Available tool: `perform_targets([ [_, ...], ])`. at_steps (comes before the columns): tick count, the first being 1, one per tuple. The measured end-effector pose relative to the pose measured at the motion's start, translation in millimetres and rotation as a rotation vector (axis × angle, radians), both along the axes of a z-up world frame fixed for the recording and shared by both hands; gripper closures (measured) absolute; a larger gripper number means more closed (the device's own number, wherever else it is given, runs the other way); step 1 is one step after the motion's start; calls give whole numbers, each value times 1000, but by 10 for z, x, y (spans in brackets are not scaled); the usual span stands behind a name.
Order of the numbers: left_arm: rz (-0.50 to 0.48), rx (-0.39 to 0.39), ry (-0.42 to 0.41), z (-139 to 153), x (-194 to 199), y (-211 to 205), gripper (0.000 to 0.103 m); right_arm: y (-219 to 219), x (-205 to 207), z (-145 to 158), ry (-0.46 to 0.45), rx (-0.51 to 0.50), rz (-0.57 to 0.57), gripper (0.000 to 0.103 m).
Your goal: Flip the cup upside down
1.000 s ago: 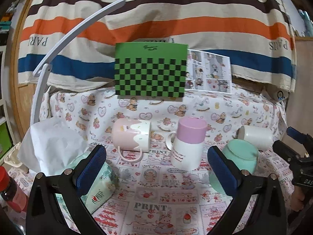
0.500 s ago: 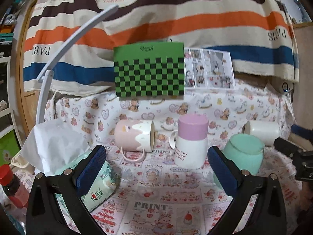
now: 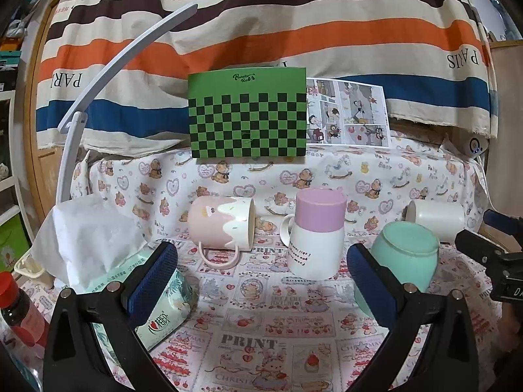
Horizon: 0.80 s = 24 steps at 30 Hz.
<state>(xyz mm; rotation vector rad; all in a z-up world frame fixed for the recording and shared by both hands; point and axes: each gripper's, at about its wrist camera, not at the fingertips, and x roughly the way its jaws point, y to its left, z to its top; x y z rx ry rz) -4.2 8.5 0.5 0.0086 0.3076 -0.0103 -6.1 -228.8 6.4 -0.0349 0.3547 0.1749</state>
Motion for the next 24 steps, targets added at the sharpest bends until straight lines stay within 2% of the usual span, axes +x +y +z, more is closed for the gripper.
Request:
perform_targets([
  [24,8,9,0,-4,3,-6,0,-17,3,4,-1,-3,-20,0],
])
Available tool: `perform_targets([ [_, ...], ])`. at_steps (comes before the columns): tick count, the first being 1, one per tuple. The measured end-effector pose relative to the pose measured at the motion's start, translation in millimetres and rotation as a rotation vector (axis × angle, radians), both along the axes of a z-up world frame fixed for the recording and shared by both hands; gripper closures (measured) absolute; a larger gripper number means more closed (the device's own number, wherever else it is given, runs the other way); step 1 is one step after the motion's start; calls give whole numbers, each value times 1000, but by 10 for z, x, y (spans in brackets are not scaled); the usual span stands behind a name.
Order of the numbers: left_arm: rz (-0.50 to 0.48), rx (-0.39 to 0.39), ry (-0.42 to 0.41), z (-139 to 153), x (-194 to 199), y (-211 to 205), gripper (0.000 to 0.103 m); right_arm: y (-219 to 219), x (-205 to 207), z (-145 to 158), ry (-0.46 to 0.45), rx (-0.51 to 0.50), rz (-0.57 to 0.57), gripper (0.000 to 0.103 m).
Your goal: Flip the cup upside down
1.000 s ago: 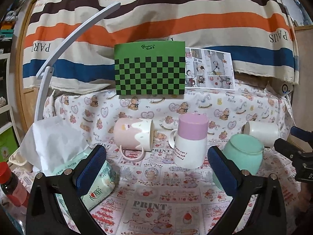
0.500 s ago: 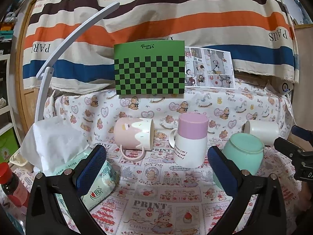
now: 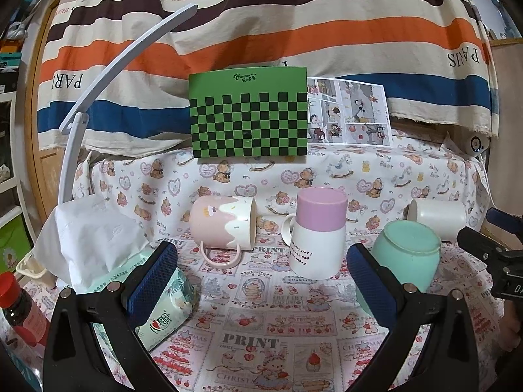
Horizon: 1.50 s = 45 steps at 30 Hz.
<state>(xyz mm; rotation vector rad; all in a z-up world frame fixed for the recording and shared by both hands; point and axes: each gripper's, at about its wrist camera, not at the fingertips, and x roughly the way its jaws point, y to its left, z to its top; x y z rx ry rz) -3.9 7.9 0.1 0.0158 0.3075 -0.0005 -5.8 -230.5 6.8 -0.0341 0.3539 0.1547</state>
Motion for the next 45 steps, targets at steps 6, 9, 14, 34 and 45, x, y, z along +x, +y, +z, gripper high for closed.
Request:
perform_targets([
  [6,0,7,7,1,-2,-21,0,-1,-8,4,-3,-1,1,0],
  [9,-1,6,9,0,-2,-20,0,2,-9,4,-2,0,0,0],
  [14,1,6,10,3,-1,-21,0,4,-9,6,-3,-1,0,0],
  [34,-4,6,12,0,-3,-20,0,8,-3,0,-1,0,4,0],
  [45,-7,9,13,3,-1,-23,0,12,-1,-2,1,-1,4,0],
])
